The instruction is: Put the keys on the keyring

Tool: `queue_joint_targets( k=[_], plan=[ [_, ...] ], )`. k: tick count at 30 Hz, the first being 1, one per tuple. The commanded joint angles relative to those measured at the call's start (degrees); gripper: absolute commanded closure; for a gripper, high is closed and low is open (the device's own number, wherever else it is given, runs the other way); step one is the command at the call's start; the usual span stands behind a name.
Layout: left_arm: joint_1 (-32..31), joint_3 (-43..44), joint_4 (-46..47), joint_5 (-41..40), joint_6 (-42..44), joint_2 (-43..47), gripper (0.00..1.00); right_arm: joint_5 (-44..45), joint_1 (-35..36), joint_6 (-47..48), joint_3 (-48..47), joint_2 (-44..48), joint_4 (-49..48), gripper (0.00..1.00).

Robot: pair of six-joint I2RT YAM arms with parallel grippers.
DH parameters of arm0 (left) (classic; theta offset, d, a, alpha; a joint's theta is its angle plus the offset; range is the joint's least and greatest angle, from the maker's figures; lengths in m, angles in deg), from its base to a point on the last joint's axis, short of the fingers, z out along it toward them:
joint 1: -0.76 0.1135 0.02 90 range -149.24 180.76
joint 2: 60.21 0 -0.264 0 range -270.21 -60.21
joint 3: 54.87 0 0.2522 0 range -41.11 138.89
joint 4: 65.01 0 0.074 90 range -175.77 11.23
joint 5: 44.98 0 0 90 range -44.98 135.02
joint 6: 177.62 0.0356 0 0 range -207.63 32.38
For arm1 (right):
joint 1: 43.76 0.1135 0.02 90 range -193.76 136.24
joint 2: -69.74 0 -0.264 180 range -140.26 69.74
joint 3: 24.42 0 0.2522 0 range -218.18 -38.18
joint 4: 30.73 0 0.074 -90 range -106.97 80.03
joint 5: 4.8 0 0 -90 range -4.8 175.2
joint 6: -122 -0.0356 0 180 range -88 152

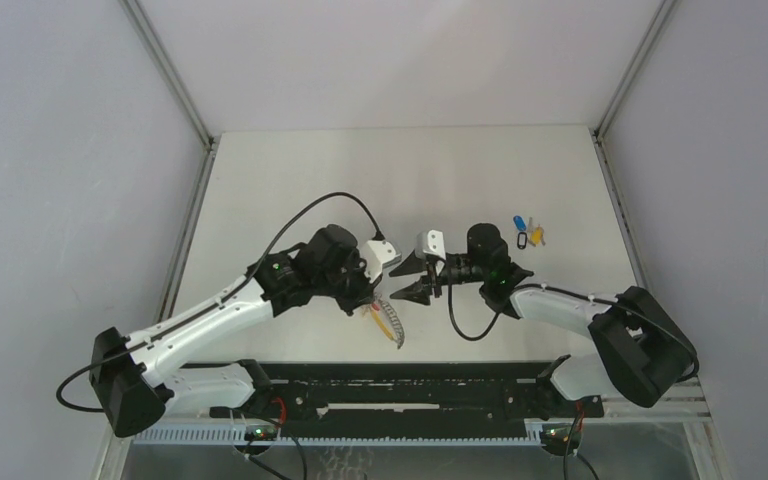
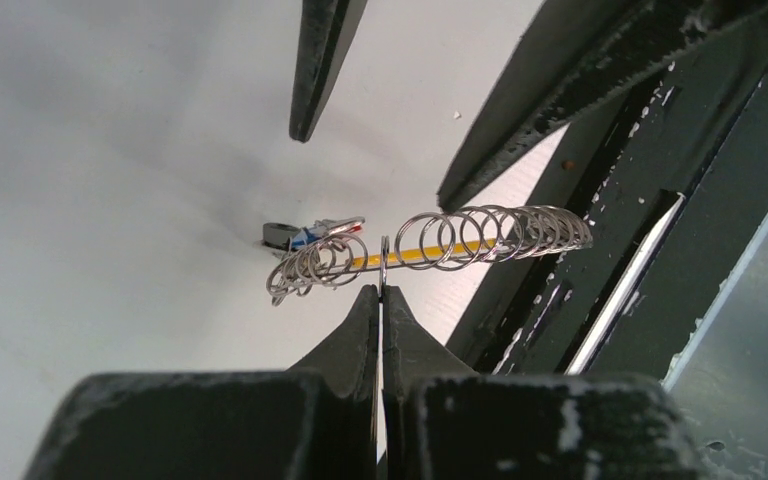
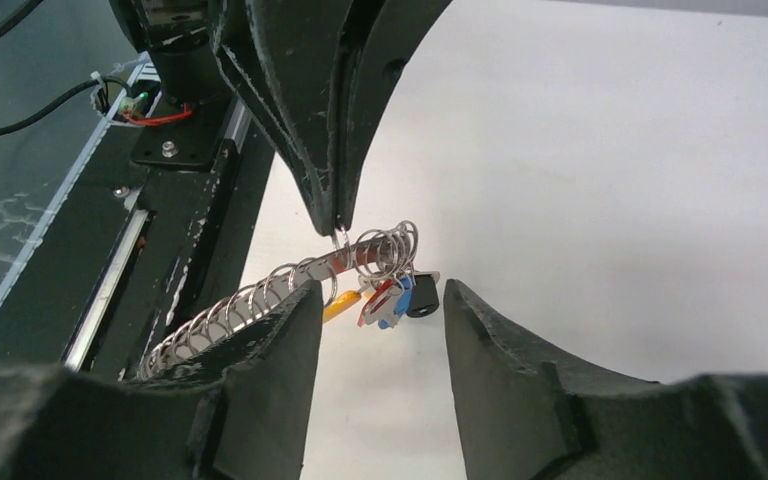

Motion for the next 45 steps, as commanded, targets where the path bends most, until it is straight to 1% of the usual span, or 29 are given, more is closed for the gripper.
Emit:
queue_joint_targets(
  k=[1, 6, 9, 19, 24, 30, 33, 35, 36, 37, 40, 42, 44, 45],
  plan=[
    [-0.61, 4.19, -0.89, 2.14, 3.47, 0.21, 1.00, -3.59, 0.41, -2.54, 0.01, -1.34, -9.24, 0.54],
    [-0.80, 4.81, -0.84, 2.93, 3.94, 0.21, 1.00, -6.09, 0.67, -5.19, -0.20, -3.43, -12.54, 0.67],
    [-0.89, 5.04, -0.69, 2.71, 4.04, 0.39, 1.00, -7.93, 0.96, -6.04, -0.89, -4.56, -12.80, 0.74],
    [-1.11, 5.26, -0.02, 2.88, 4.34, 0.30, 1.00, -9.26, 2.54, -6.34, -2.13, -6.57, -12.63, 0.76],
    [-1.46, 4.97, 0.84, 4.22, 4.50, 0.84, 1.00, -8.48, 2.82, -7.17, -2.54, -7.83, -14.11, 0.80],
    [-1.58, 4.21, 1.82, 4.95, 4.60, 1.50, 1.00, -8.80, 3.06, -8.13, -2.54, -8.37, -15.35, 0.82],
    [-1.59, 4.14, 2.17, 4.86, 4.48, 1.54, 1.00, -9.05, 3.26, -8.33, -2.58, -8.45, -15.44, 0.87],
    [-1.59, 3.81, 2.86, 4.44, 4.24, 1.88, 1.00, -9.42, 3.07, -8.64, -2.54, -8.45, -15.39, 0.96],
    [-1.59, 3.36, 3.57, 3.97, 3.95, 2.16, 1.00, -9.76, 2.82, -8.95, -2.57, -8.36, -15.36, 1.00],
    [-1.59, 2.70, 4.53, 3.12, 3.34, 2.74, 0.99, -10.05, 2.56, -9.50, -2.56, -8.17, -15.34, 1.00],
    [-1.59, -1.38, 9.33, 0.80, 0.58, 5.49, 0.90, -10.17, 1.48, -11.06, -2.55, -7.05, -14.19, 1.00],
    [-1.60, -5.81, 14.86, -0.78, -2.10, 8.71, 0.83, -9.64, 1.10, -9.82, -2.62, -5.33, -11.41, 1.00],
    [-1.59, -11.85, 22.94, -2.45, -4.90, 13.04, 0.78, -8.85, 1.00, -7.60, -2.54, -2.75, -8.29, 1.00],
    [-1.59, -15.30, 28.45, -3.27, -6.15, 15.49, 0.77, -8.68, 0.86, -6.82, -2.54, -1.85, -6.99, 1.00]
  ],
)
